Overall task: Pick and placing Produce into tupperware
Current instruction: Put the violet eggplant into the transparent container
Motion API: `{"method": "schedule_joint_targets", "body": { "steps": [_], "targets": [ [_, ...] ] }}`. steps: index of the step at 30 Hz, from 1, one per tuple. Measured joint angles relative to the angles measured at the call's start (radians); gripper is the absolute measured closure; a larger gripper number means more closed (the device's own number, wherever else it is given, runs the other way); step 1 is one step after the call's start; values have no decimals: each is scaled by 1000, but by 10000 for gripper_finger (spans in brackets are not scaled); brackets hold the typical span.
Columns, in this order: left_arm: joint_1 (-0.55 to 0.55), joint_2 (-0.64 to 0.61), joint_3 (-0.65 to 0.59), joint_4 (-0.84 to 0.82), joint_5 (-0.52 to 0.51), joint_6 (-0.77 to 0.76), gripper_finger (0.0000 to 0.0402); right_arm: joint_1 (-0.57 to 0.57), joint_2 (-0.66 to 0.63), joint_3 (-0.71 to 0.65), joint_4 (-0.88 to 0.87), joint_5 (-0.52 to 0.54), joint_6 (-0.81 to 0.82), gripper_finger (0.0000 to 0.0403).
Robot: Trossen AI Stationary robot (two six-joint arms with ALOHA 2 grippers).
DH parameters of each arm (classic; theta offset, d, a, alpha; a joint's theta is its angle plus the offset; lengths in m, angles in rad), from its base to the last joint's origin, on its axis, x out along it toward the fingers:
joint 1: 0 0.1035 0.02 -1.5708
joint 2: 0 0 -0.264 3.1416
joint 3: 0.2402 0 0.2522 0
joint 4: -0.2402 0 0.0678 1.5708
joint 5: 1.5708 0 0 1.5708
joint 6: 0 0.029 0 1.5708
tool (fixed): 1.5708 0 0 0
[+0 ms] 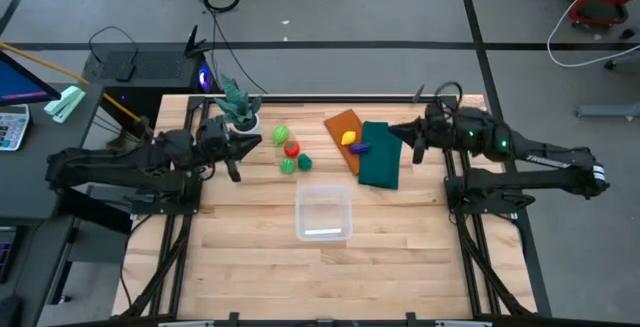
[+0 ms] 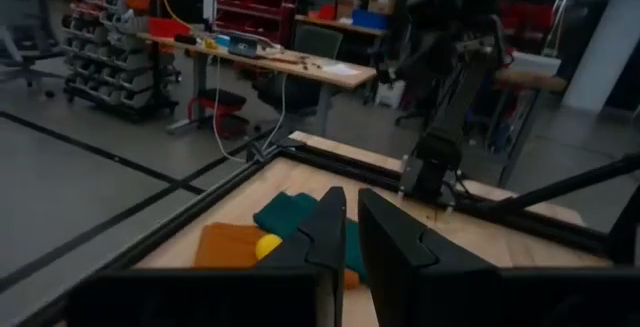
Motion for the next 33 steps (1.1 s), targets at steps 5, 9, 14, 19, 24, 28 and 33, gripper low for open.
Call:
{"method": "schedule_joint_targets", "body": {
  "steps": [5,9,14,19,24,28,33],
  "targets": [
    [0,63,145,-87,-2,58,366,-100,124,154,-112,-104,-68,403],
    [0,112,249,-175,-18,86,367,-166,226,261,-185,-193,-123,403],
    [0,172,347,-345,-37,84,375,-222,352,369,-288,-272,-202,403],
    [0,212,371,-385,-38,83,379,-245,462,446,-351,-295,-319,399],
    [0,246,371,-385,-121,87,379,-249,547,470,-373,-315,-404,370],
    [0,269,371,-386,-218,92,383,-249,604,470,-380,-316,-453,333],
    [0,289,371,-383,-254,83,382,-232,667,470,-393,-315,-500,295]
  ]
}}
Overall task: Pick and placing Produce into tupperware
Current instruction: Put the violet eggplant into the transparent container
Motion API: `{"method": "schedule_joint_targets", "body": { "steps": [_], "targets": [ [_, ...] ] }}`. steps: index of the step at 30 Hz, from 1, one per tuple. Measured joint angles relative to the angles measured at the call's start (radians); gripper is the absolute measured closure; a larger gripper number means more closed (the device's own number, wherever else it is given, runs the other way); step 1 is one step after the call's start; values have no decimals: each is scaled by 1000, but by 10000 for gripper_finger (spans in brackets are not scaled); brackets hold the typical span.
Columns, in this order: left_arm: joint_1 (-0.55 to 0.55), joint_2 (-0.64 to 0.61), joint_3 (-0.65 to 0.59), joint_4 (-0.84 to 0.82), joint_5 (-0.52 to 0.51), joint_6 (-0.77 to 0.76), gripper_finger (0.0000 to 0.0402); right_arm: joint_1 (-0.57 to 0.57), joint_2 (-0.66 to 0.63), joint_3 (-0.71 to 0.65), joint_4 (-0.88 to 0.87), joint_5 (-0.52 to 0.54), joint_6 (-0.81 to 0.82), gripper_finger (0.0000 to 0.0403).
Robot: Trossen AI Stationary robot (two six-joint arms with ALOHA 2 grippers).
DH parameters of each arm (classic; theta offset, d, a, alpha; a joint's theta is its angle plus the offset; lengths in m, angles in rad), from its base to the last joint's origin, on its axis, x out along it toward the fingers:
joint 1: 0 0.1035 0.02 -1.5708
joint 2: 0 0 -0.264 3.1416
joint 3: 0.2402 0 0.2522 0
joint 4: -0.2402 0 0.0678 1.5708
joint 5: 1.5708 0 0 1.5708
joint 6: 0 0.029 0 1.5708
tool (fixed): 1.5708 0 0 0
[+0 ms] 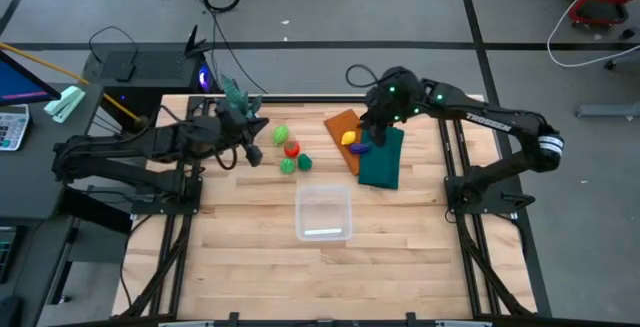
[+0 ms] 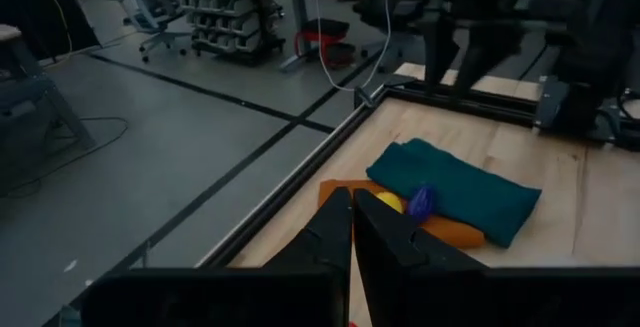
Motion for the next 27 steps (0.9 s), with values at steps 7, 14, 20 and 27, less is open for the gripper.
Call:
{"method": "schedule_joint_targets", "body": {
  "steps": [7,14,20,27],
  "targets": [
    [0,30,0,3,0,-23,387,71,84,0,-76,88,-122,263],
    [0,57,0,22,-11,-89,387,133,151,-1,-124,230,-267,242],
    [0,95,1,58,-18,-100,390,175,202,-14,-143,286,-352,226],
    [0,116,1,66,-19,-106,388,230,243,-68,-104,438,-423,210]
  ]
}}
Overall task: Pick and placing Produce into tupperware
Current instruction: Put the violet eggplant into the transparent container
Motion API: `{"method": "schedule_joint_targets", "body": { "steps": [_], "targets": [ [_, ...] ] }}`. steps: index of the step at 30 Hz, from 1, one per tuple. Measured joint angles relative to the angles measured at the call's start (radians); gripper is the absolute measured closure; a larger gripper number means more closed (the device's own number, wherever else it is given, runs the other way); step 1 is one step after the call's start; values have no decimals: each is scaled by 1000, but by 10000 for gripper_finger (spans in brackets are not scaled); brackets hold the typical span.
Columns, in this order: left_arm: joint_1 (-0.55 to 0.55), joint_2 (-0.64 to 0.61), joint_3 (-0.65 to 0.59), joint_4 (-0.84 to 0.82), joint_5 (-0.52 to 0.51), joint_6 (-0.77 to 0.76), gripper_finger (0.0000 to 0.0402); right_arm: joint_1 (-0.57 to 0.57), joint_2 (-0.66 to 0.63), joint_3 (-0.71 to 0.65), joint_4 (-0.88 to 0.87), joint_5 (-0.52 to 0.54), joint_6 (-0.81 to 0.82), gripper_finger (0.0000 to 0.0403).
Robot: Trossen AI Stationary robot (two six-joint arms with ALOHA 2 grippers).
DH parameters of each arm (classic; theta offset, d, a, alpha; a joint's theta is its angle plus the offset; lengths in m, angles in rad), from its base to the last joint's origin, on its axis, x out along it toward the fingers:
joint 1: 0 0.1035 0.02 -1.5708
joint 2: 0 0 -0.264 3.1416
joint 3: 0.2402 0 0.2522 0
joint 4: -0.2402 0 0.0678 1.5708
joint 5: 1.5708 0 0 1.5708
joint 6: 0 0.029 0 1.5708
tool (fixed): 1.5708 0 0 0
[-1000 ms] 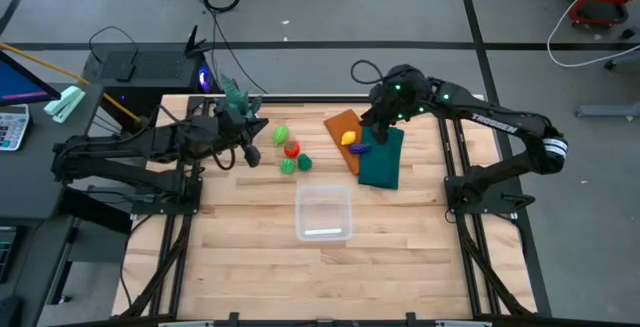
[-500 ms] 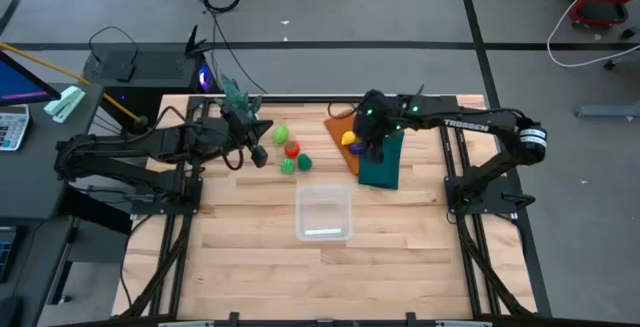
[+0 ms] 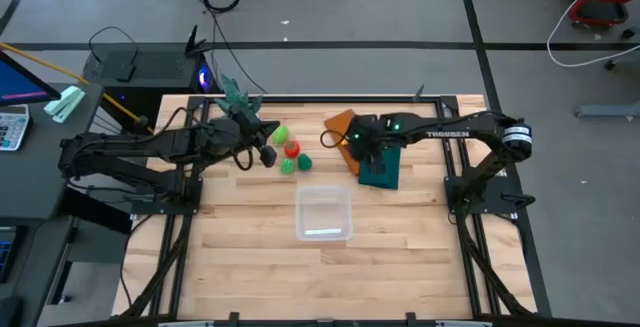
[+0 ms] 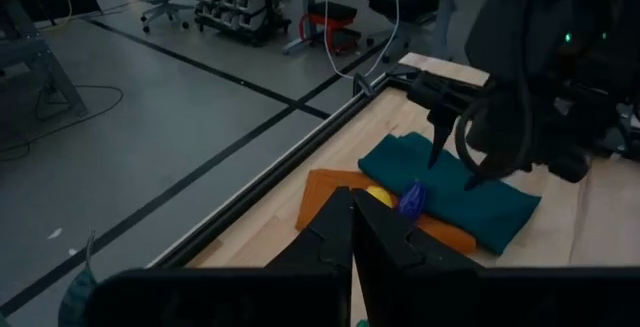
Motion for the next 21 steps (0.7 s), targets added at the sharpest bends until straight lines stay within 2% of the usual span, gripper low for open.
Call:
{"method": "schedule_joint_targets", "body": {
  "steps": [5,12,21],
  "targets": [
    [0,0,0,0,-13,6,385,33,12,-48,121,87,-14,211],
    [0,0,0,-1,-14,6,394,57,28,-107,151,103,-18,208],
    [0,0,0,0,-15,8,379,55,67,-143,252,161,-15,199]
  ]
}}
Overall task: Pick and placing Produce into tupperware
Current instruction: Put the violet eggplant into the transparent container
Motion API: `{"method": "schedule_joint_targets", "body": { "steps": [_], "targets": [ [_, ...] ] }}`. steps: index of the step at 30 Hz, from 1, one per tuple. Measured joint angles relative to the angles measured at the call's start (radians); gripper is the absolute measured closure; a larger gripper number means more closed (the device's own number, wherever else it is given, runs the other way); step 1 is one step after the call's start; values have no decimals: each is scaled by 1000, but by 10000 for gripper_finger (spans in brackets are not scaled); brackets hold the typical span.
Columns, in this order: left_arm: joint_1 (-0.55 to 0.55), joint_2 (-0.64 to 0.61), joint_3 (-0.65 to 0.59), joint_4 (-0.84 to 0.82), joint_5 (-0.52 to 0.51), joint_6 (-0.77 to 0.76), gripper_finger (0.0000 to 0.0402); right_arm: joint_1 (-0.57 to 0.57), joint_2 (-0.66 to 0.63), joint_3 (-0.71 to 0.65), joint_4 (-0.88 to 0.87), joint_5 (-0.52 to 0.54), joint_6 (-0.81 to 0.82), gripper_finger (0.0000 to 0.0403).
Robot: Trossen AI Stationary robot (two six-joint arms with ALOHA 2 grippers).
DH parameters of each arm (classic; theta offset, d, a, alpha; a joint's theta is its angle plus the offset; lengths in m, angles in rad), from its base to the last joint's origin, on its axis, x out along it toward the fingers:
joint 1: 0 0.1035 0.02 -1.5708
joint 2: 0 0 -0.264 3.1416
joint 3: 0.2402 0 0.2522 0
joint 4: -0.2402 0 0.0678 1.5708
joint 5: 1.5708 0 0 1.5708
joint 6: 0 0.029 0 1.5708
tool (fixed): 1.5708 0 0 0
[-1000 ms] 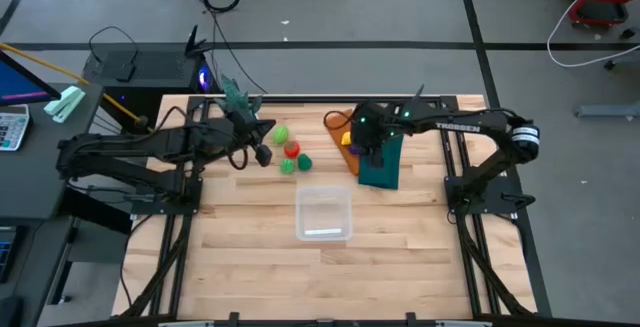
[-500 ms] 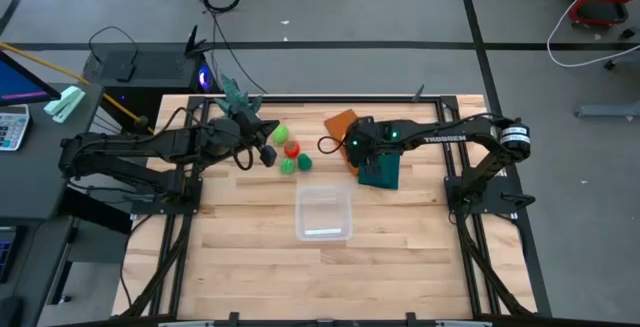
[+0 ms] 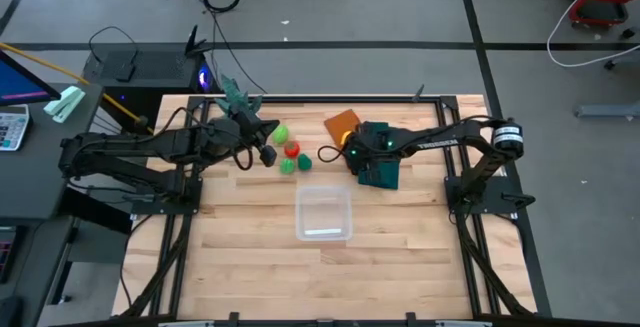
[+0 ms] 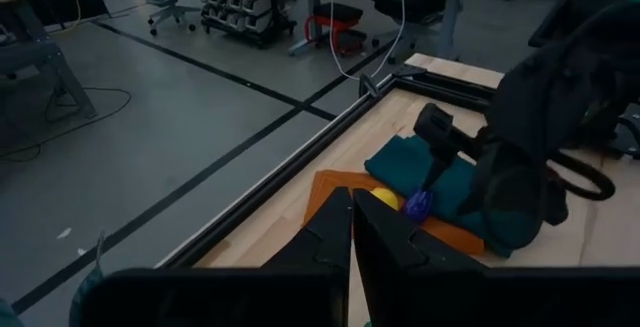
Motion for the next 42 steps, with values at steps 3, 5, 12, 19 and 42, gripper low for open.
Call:
{"method": "schedule_joint_targets", "body": {
  "steps": [3,5,12,19,42],
  "targets": [
    [0,0,0,1,0,1,387,-1,20,0,3,8,0,200],
    [0,0,0,0,0,1,392,0,34,0,12,12,0,202],
    [0,0,0,0,0,-2,386,0,84,0,35,35,-1,203],
    [0,0,0,0,0,-2,380,-1,97,0,67,53,0,208],
    [-2,0,0,0,0,0,391,-40,96,0,75,56,3,300]
  ]
}}
